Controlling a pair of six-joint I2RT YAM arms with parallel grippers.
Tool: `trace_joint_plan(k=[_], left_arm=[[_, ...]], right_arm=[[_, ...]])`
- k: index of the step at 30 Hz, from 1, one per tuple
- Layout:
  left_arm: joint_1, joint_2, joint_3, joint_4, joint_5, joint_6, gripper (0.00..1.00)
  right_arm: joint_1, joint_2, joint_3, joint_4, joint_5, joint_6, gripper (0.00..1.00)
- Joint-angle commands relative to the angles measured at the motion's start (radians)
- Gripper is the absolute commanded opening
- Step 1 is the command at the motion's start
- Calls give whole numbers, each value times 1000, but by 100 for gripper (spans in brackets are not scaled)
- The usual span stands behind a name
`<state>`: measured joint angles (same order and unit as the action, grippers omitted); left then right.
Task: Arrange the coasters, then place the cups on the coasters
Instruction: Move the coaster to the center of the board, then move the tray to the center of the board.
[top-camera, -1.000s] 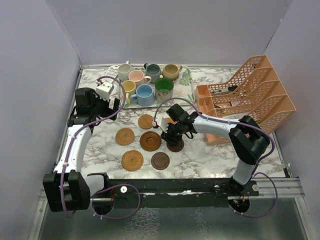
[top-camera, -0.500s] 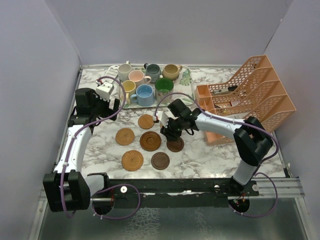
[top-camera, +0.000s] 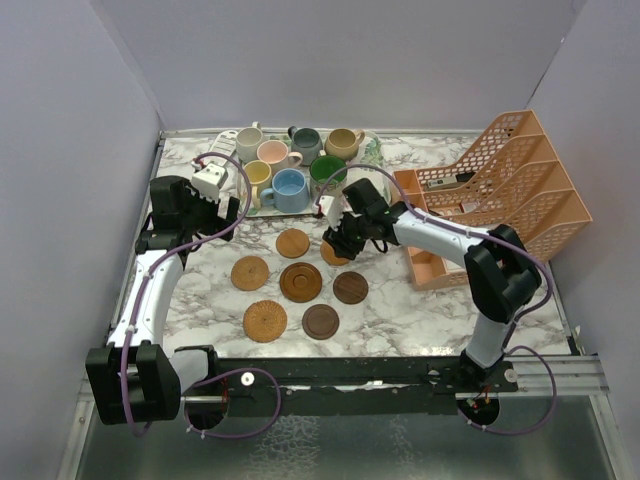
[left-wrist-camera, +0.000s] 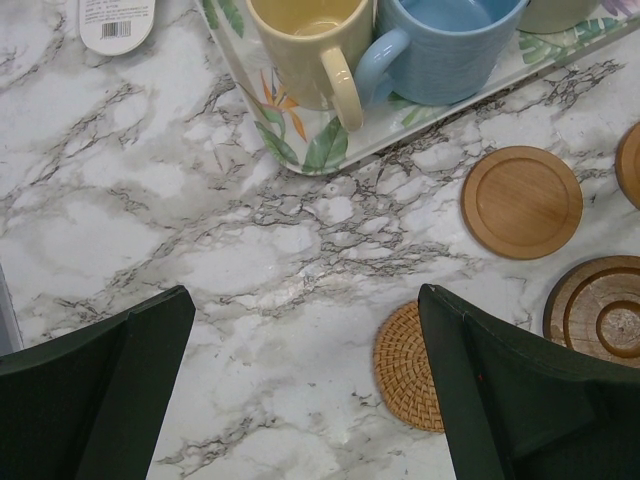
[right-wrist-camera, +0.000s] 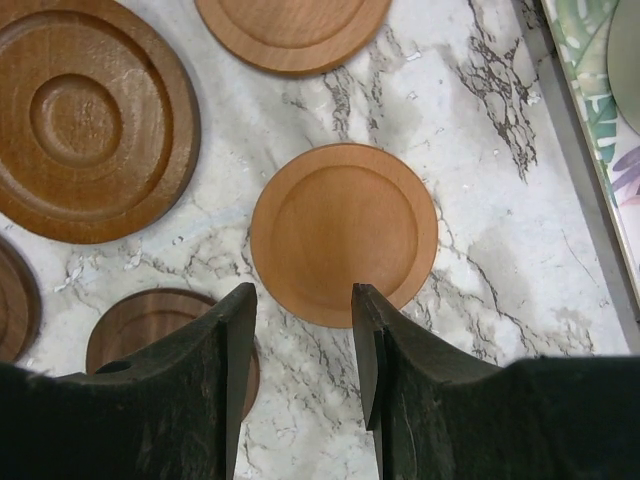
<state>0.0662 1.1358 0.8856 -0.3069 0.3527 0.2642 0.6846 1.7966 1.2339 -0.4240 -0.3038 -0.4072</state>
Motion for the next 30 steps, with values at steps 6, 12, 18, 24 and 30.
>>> trace_joint_plan(k=[6, 12, 18, 24, 30], left_arm=[[9, -31, -14, 27, 23, 1, 99], [9, -10, -2, 27, 22, -13, 99], [8, 26, 24, 25, 15, -13, 99], [5, 78, 58, 24, 5, 24, 99], [3, 173, 117, 28, -11, 43, 99]], right_arm=[[-83, -31, -1, 54, 69, 66, 48], [-172, -135, -37, 64, 60, 79, 52], [-241, -212, -48, 64, 60, 90, 61], [-297, -272, -90, 69, 64, 90, 72], [-330, -387, -204, 117, 40, 62, 85]])
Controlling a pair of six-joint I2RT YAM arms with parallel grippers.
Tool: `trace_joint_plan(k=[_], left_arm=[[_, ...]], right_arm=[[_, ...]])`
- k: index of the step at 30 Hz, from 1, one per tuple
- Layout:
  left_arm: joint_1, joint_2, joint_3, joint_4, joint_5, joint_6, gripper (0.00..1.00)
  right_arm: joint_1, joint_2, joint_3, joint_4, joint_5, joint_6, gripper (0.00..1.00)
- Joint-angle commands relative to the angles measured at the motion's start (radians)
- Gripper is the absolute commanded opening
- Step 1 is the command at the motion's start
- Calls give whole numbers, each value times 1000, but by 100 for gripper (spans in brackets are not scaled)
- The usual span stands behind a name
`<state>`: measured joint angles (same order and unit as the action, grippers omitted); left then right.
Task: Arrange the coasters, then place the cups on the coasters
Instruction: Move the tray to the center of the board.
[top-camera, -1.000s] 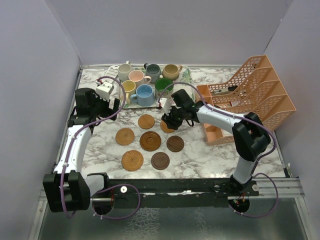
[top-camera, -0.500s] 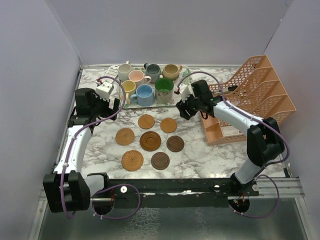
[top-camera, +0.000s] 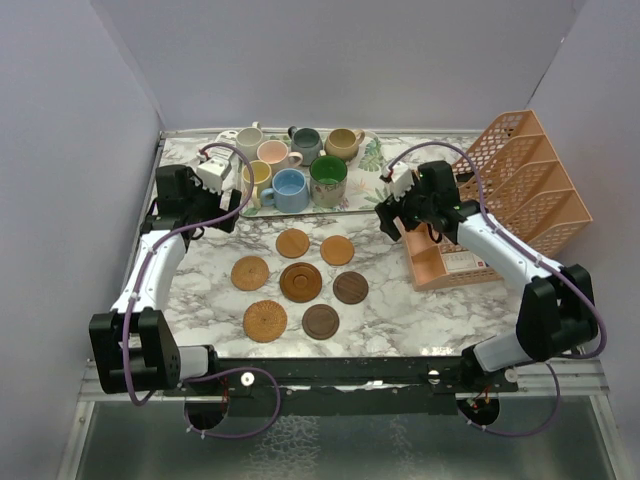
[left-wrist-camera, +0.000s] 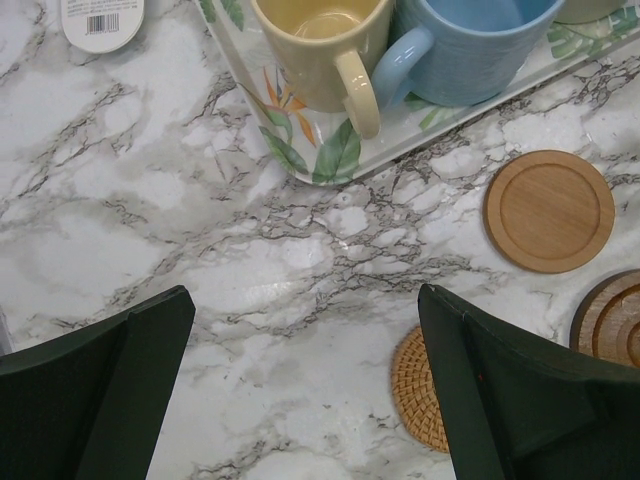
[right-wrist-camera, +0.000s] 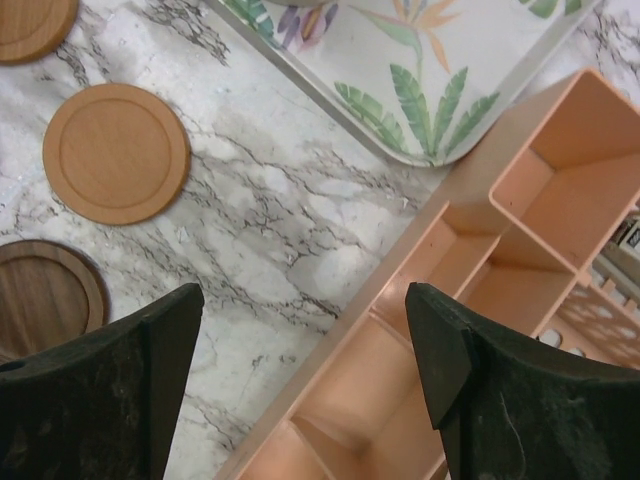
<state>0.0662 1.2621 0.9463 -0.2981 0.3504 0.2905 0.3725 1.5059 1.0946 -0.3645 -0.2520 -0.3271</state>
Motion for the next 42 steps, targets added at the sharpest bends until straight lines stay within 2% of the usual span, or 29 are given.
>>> trace_joint_plan(k=[1, 9, 19, 24, 33, 42], left_arm=[[2, 56, 64, 19, -4, 9, 99], [-2, 68, 57, 29, 31, -30, 99], [-2, -96, -72, 83, 34, -49, 99], [-2, -103, -98, 85, 9, -43, 99], [-3, 89, -59, 174, -78, -86, 98], [-1, 374, 103, 193, -61, -185, 89]], right_arm=[[-25, -110, -82, 66, -22, -19, 86], [-112, -206, -165, 128, -104, -14, 88], [-126, -261, -197, 166, -139, -4, 87], [-130, -281, -224, 183, -165, -12, 87], [-132, -263, -215, 156, -203, -32, 84], [-130, -161, -172, 157, -238, -11, 81]])
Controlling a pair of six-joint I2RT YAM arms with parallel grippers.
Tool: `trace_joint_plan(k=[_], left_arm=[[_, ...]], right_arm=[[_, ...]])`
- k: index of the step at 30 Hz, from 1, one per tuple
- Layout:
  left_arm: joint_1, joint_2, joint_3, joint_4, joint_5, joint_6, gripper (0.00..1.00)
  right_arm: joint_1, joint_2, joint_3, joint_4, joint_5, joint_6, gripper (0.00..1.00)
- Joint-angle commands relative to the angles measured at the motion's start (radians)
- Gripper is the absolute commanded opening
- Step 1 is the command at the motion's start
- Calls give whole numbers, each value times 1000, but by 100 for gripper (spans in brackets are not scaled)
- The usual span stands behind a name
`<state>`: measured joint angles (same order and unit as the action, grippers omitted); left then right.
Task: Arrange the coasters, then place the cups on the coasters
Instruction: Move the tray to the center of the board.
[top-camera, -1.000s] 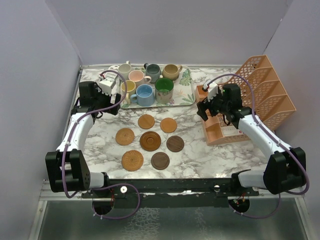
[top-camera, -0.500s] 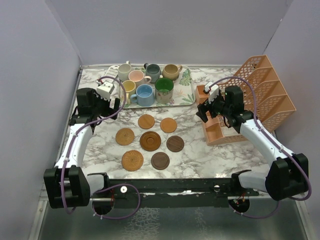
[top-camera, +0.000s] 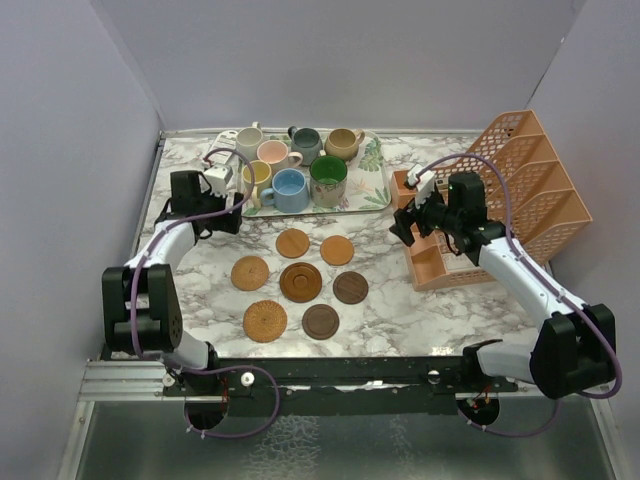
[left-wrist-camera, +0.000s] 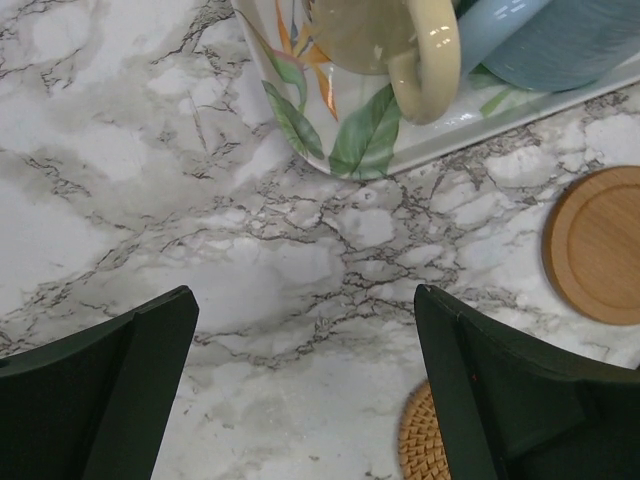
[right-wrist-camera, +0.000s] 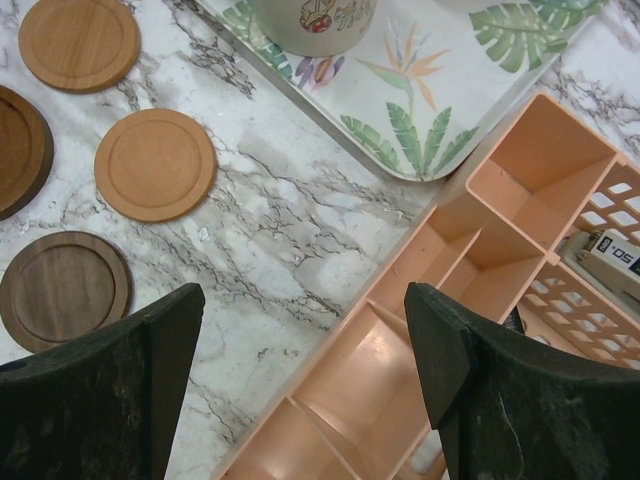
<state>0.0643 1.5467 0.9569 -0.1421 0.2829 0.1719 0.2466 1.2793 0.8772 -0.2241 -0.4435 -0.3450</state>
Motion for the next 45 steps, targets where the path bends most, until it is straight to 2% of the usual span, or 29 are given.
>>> trace_joint_plan(k=[1, 7, 16, 24, 32, 38, 45], left_arm=[[2, 119, 112, 37, 16, -79, 87], [1, 293, 237, 21, 15, -120, 79], [-4, 447, 350, -1, 16, -161, 52], [-11, 483, 345, -13, 82, -118, 36], [-18, 487, 343, -38, 64, -70, 16], [-20, 459, 324, -135, 45, 60, 1], [-20, 412, 267, -163, -19, 165, 0]], right_arm=[[-4, 86, 52, 17, -54, 8, 80], [-3, 178, 91, 6, -86, -1, 77], [-3, 155, 68, 0, -64, -14, 77], [-3, 113, 47, -9, -57, -25, 76], [-3, 112, 42, -12, -52, -35, 76], [-3, 125, 41, -11, -42, -40, 76], [-3, 153, 43, -13, -37, -41, 76]])
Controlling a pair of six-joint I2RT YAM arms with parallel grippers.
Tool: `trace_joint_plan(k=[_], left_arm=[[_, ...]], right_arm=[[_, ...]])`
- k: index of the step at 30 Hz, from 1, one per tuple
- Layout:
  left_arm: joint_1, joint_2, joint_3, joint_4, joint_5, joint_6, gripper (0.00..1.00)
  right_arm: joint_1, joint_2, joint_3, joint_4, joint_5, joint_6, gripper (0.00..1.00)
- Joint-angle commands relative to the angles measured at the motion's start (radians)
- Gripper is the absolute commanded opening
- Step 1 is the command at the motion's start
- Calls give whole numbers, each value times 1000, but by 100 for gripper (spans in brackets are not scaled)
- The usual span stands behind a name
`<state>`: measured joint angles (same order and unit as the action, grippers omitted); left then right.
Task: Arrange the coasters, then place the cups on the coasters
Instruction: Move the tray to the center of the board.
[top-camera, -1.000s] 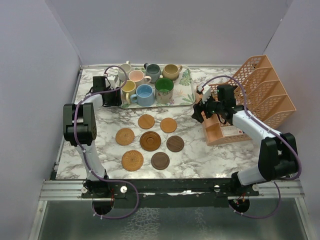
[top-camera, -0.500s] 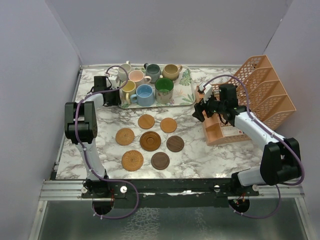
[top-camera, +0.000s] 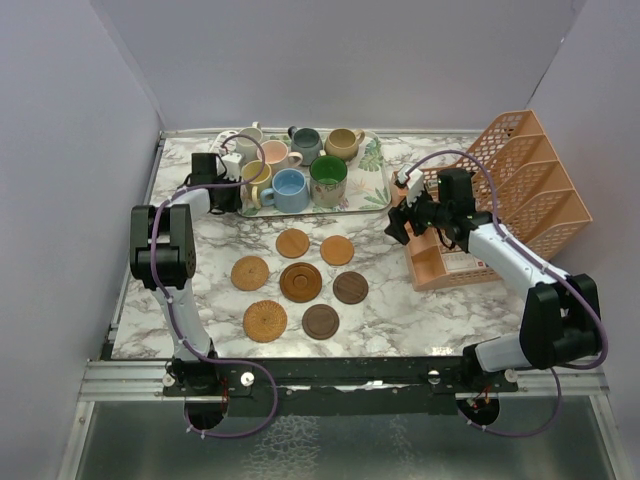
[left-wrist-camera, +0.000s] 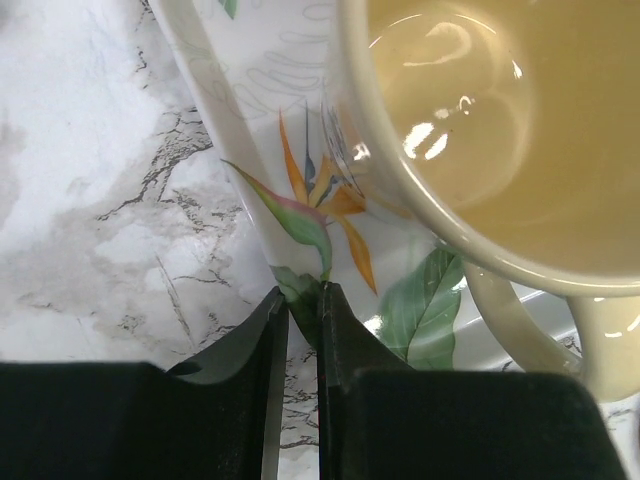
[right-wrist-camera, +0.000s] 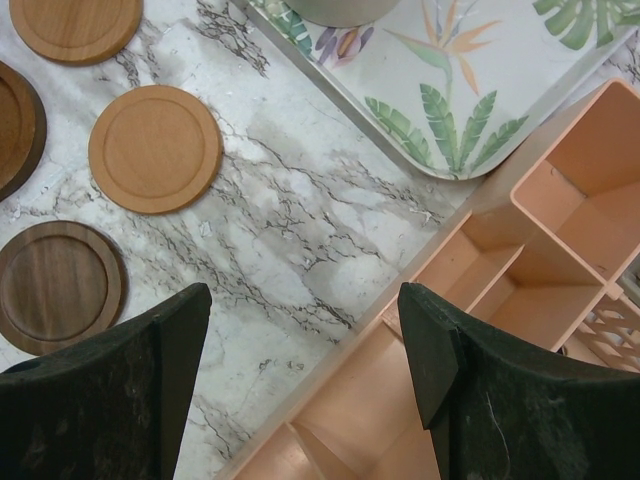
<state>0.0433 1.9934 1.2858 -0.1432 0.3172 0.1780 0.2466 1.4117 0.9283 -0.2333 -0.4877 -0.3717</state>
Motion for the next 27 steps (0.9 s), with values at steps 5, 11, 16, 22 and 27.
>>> trace_joint_plan(k=[5, 11, 16, 22, 27], left_arm=[[1, -54, -82, -176, -82, 195, 0], [1, -97, -153, -162, -112, 223, 0], [2, -127, -197, -148, -124, 237, 0], [3, -130, -203, -139, -132, 260, 0], [3, -112, -171, -134, -127, 272, 0]], right_arm=[[-3, 35, -6, -9, 4, -15, 76], [-3, 29, -11, -7, 15, -18, 76], [-3, 29, -14, -7, 13, -18, 76], [-3, 27, -14, -8, -2, -15, 76], [-3, 41, -1, -2, -17, -4, 76]])
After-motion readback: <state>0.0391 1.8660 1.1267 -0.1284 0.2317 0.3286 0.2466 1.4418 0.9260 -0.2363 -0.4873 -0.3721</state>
